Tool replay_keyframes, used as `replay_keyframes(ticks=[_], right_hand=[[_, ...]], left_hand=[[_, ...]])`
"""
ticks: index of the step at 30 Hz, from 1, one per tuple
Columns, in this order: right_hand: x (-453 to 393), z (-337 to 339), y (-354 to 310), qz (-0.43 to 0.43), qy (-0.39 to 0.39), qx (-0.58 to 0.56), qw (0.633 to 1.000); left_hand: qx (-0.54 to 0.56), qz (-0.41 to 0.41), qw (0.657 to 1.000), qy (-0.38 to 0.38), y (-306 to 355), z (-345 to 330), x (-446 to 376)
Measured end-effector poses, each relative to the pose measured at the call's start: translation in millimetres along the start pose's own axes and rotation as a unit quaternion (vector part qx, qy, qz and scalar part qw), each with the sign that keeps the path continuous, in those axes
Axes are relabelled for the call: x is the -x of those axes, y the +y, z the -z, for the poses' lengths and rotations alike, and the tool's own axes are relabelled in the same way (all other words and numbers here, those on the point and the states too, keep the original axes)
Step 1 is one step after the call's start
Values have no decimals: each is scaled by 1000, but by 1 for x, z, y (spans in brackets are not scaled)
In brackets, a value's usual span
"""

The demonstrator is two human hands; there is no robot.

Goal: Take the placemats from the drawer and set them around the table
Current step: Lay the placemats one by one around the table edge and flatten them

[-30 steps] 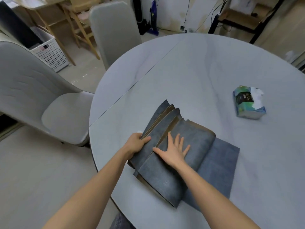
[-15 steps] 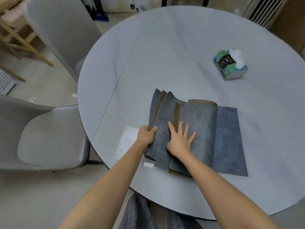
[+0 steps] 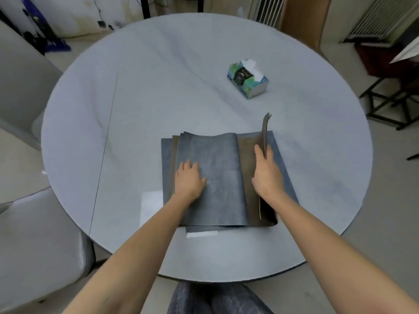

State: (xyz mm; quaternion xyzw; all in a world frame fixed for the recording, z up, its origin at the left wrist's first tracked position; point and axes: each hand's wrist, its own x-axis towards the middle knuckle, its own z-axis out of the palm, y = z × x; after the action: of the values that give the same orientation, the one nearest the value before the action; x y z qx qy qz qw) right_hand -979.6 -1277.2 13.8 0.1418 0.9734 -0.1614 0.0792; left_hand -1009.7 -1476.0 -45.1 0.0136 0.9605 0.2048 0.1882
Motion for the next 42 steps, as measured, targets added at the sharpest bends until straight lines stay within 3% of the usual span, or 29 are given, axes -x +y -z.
replay_keyframes(ticks=[3, 6, 9, 11, 12, 14, 16, 19, 22, 25, 30, 33, 35, 37, 39, 42], right_hand=[[-5, 17, 40, -44, 18, 8, 999], [-9, 17, 87, -106, -20, 69, 992], [-10, 4, 125, -127, -136, 151, 971], [-9, -3, 137, -141, -232, 157, 950], [-10, -6, 137, -140, -243, 154, 947], [-10, -10, 119, -81, -155, 139, 975], [-13, -11, 80, 12, -61, 28, 998], [-12, -23, 12, 134, -146, -125, 972], [-8, -54, -18, 161, -227, -33, 960], [-6, -76, -13, 151, -247, 60, 955], [-15, -71, -22, 79, -282, -38, 955], [-16, -57, -49, 15, -264, -205, 942], [-14, -43, -70, -34, -270, -358, 893], [-13, -28, -87, -69, -284, -431, 854], [-14, -13, -96, -58, -263, -413, 870], [-19, 11, -86, 9, -141, -299, 944]], left_hand=[[-12, -64, 997, -40, 26, -13, -3], [-26, -102, 993, -61, 60, -26, -6], [2, -48, 995, -89, 73, -36, -10], [34, -5, 994, -104, 65, -39, -12], [50, 14, 994, -99, 57, -38, -12], [67, 52, 995, -51, 40, -33, -8], [74, 107, 991, 15, 23, -27, -2], [124, 201, 971, 45, -3, -20, 10], [166, 235, 957, 44, -24, -19, 18], [173, 222, 956, 80, -40, -12, 21], [328, 220, 918, 45, -60, -2, 20], [412, 175, 893, 56, -54, 0, 30], [478, 132, 866, 61, -40, 10, 40], [536, 85, 839, 49, -21, 25, 50], [551, 42, 833, 30, 0, 35, 55], [538, 1, 842, 20, 35, 42, 62]])
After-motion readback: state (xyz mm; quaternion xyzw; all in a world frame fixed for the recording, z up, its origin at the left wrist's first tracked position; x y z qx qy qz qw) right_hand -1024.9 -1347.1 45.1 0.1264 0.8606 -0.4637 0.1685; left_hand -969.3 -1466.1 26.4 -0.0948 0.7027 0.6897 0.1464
